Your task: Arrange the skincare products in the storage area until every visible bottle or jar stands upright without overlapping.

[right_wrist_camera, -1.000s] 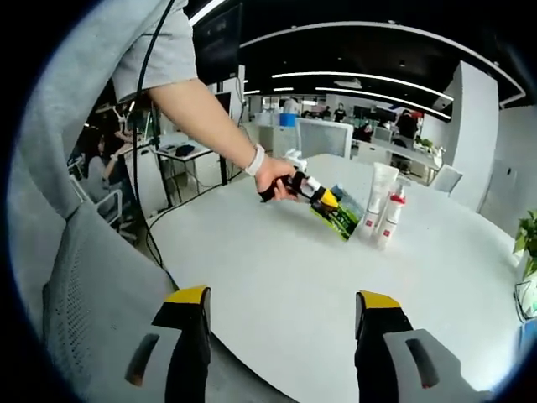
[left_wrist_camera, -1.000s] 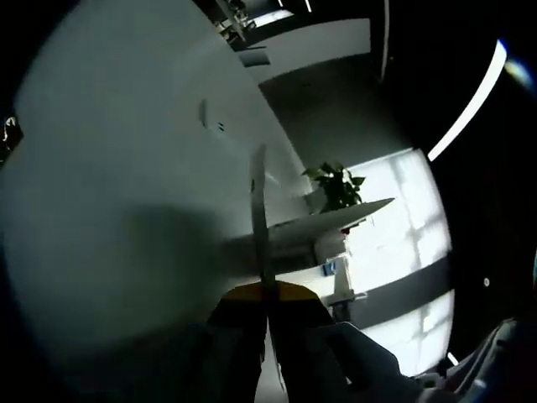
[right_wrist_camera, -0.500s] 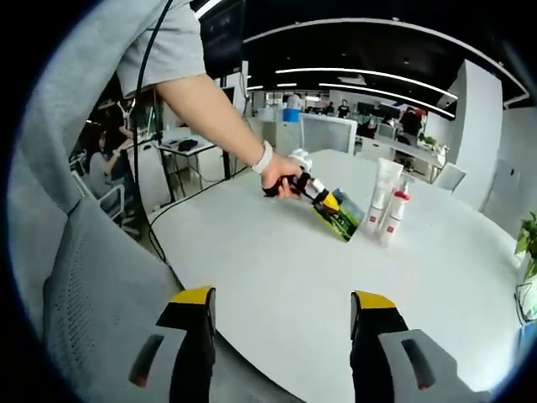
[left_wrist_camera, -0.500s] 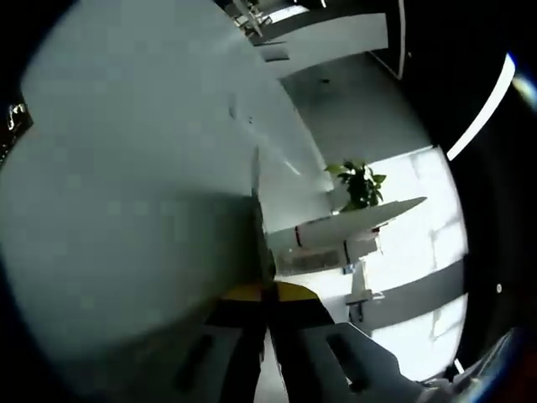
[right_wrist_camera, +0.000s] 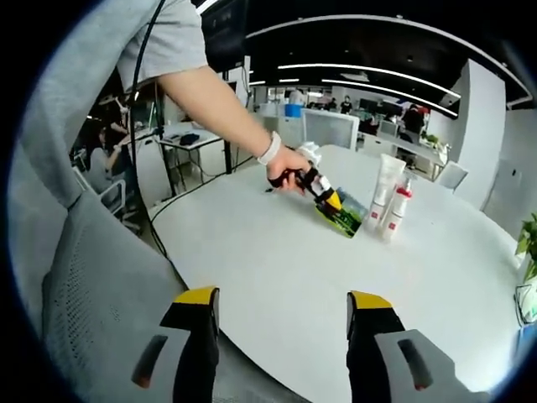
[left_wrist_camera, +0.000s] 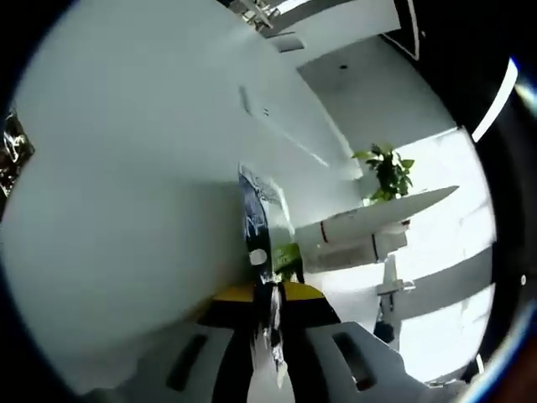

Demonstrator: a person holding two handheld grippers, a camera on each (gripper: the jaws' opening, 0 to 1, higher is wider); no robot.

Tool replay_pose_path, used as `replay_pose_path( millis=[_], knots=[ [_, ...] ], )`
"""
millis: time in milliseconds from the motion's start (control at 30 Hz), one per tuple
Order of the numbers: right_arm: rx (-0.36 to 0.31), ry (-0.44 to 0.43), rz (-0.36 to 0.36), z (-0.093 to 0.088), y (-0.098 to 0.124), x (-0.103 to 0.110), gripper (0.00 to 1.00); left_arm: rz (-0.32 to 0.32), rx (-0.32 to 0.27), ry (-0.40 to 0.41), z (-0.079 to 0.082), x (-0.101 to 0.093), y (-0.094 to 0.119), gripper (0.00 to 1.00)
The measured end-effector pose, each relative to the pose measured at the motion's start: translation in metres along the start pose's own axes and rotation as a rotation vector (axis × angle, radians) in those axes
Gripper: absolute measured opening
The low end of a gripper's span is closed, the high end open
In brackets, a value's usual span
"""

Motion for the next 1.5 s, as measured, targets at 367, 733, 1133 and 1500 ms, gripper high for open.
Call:
replay_pose_path(
  millis=[367,733,1133,1500],
  knots=[
    [0.018,0.002,0.012,-0.002,-0.001,0.002,0.56,0.120,0.029,-0.267,0.018,0.002,0.006,0.31],
    [0.029,0.012,0.018,-0.004,-0.002,0.003,0.55,0.188,0.029,-0.422,0.025,0.004,0.018,0.40],
    [0.029,0.031,0.027,-0.003,-0.002,0.005,0.56,0.305,0.048,-0.778,0.009,0.021,0.097,0.50],
    [0.024,0.041,0.038,-0.002,-0.002,0.006,0.56,0.456,0.132,-0.936,0.011,0.098,0.169,0.58]
  ],
)
Point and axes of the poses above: the point that each gripper's makers call its tool centre point, and the gripper's own axes: y roughly backward along the fingers, x roughly to its left, z roughly out of its top, the point moved 5 cm from there along y, roughly backward along the fingers, and after that the axes turned 7 degrees about -x, right-handed, at the moved point
